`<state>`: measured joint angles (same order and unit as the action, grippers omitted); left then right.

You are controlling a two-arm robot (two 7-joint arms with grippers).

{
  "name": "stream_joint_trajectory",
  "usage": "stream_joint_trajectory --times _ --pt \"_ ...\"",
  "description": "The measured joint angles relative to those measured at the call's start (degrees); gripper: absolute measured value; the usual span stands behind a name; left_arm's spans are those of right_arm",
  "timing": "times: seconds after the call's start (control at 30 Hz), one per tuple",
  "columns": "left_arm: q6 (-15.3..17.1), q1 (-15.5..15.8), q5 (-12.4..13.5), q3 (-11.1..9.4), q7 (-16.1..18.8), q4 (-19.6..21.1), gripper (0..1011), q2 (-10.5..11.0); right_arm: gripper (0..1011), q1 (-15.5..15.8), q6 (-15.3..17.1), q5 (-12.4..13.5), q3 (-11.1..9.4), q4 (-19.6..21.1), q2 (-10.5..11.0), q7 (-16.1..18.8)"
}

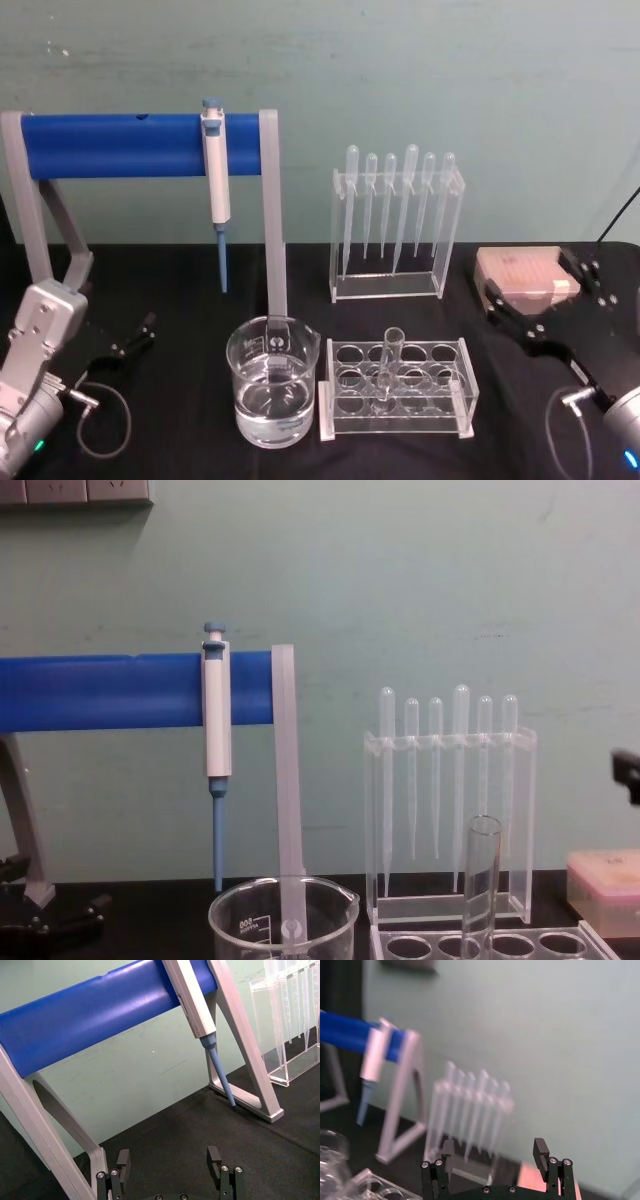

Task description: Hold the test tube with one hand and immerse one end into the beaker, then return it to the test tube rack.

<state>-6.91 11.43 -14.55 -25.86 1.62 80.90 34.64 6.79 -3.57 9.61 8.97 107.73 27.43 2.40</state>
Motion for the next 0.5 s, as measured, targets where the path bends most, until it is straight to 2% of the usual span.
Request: stream_joint_trajectory --times 0.03,0.23,0.5 --pt "0.00 0.00 0.00 0.00 0.00 0.00 1000 0.00 1002 -0.13 1.74 1.08 -0.56 -1.08 -0.94 -0.38" --pt "0.00 0.00 0.00 0.00 0.00 0.00 1000 0.00 1002 -3.05 4.99 4.46 -1.63 -6.77 -3.04 1.38" --pt "0.00 0.00 0.00 0.00 0.00 0.00 1000 0.00 1002 -7.98 6.05 6.89 -1.39 -13.92 -4.64 6.35"
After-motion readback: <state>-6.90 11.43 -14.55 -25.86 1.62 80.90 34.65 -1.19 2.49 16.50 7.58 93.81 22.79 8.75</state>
